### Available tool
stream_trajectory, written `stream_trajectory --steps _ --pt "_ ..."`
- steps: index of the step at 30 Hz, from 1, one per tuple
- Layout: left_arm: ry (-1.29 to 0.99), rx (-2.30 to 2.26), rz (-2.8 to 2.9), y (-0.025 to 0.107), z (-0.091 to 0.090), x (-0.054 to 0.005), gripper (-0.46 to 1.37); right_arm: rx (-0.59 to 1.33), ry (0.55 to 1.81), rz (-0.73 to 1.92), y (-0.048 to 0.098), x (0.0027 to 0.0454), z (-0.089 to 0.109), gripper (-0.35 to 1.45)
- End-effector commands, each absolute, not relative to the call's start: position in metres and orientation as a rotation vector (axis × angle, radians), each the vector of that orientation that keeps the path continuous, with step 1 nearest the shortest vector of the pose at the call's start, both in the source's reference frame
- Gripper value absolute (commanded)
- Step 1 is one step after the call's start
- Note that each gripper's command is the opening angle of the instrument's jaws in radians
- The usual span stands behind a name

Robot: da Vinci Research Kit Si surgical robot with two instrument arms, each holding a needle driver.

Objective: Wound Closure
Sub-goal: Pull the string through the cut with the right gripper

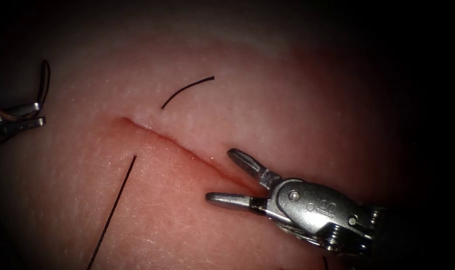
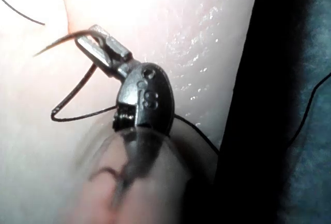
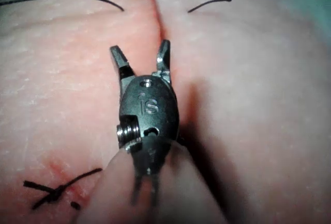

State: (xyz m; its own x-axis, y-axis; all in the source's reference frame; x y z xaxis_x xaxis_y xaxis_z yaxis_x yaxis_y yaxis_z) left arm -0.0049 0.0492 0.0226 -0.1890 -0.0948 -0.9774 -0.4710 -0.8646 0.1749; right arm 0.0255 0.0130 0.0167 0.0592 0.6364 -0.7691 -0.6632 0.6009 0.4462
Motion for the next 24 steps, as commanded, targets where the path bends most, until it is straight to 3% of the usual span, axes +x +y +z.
stream_trajectory --steps 1,24 --pt "0.692 -1.823 2.161 0.0494 0.0222 -0.0049 -0.35 -0.037 1.139 1.011 0.0132 0.0249 0.0171 0.96" --pt "0.777 -1.899 2.202 0.0499 0.0217 -0.0056 -0.35 -0.051 1.127 1.069 0.0138 0.0229 0.0182 0.97"
